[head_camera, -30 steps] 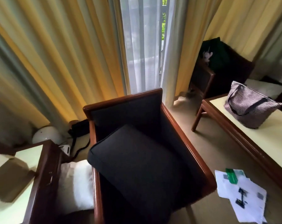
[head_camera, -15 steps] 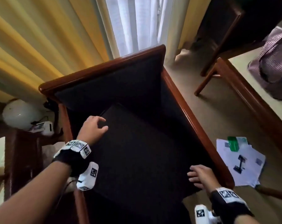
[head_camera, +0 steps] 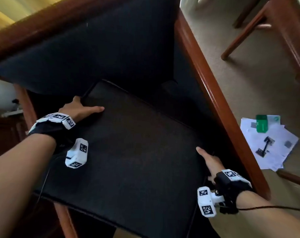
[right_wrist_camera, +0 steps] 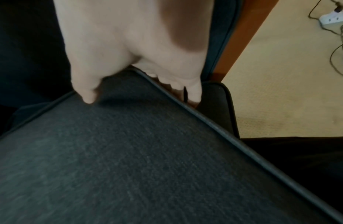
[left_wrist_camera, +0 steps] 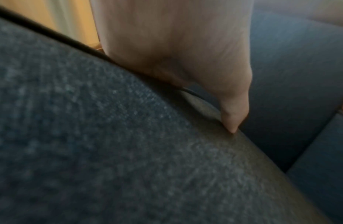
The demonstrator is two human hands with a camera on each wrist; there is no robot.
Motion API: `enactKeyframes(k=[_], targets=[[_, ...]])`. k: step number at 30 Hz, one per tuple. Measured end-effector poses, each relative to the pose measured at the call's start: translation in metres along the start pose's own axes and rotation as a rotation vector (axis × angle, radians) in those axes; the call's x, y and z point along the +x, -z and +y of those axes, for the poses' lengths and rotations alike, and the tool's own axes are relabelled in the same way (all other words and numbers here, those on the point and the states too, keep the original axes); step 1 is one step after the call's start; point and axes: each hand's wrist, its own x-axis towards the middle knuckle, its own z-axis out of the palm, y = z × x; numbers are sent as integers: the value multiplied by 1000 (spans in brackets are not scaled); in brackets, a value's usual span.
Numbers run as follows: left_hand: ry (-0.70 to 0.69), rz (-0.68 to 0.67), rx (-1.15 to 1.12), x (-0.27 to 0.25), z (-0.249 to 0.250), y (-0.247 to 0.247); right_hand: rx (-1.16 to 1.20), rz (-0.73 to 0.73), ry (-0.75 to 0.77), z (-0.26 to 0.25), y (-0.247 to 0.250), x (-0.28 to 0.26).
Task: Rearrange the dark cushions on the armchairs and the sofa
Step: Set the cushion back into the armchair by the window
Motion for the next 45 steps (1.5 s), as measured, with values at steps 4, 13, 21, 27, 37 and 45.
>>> enactKeyframes(k=[4,13,21,27,37,45], targets=[[-18,49,1,-13,-1,1,200,-46,-27,27,0,61],[-13,166,-199,-88,-55,13,442,-81,-32,16,-2,-40],[74,317,-697,-161,-122,55,598,24,227,-30,14,-179],[-292,289,-1450,-237,-172,56,725,-249,420,-69,34,-258],[-260,444,-1527,-307,-138,33,618,-180,328,-72,40,-221],[-402,430,-1399,-293,-132,28,-124,298,615,-93,42,-227]])
